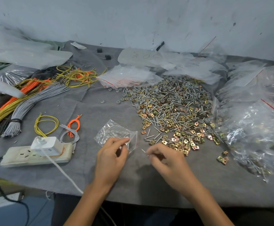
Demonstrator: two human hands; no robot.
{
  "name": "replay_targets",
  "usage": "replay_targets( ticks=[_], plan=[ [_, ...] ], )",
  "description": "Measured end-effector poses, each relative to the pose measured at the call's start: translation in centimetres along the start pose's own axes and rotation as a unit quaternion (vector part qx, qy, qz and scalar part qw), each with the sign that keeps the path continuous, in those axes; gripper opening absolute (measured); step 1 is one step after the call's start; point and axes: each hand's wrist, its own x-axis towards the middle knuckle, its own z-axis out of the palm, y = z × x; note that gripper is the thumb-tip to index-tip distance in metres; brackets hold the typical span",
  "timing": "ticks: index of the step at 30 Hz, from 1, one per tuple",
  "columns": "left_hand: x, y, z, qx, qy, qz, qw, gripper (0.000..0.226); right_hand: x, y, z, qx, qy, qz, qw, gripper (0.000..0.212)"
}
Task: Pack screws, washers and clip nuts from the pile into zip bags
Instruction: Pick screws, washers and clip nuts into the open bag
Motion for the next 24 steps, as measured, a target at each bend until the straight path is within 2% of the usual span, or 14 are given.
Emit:
replay_targets(
  ticks=[7, 11, 18, 21, 24],
  plan=[
    [-0.1, 0.0, -0.2, 0.000, -0.004, 0.007, 1.000, 0.029, 1.5, -0.9, 3.3, 0.088, 0.044, 0.015, 0.995, 0.019],
    [-0.1, 0.1, -0.2, 0.002, -0.003, 0.015, 1.000, 0.030, 2.8, -1.3, 4.4, 0.014, 0.073, 0.010, 0.997, 0.014],
    [-0.4, -0.1, -0.3, -0.002, 0.015, 0.028, 1.000, 0.029, 3.6, -1.7, 5.4, -0.085, 0.049, 0.006, 0.995, 0.011],
    [-0.3, 0.1, -0.1, 0.004, 0.012, 0.023, 1.000, 0.030, 3.9, -1.0, 3.6, -0.104, 0.075, -0.017, 0.992, 0.011],
    [-0.1, 0.3, 0.0, 0.002, 0.007, 0.017, 1.000, 0.030, 5.1, 0.4, 0.7, -0.148, 0.086, 0.007, 0.985, 0.011]
  ],
)
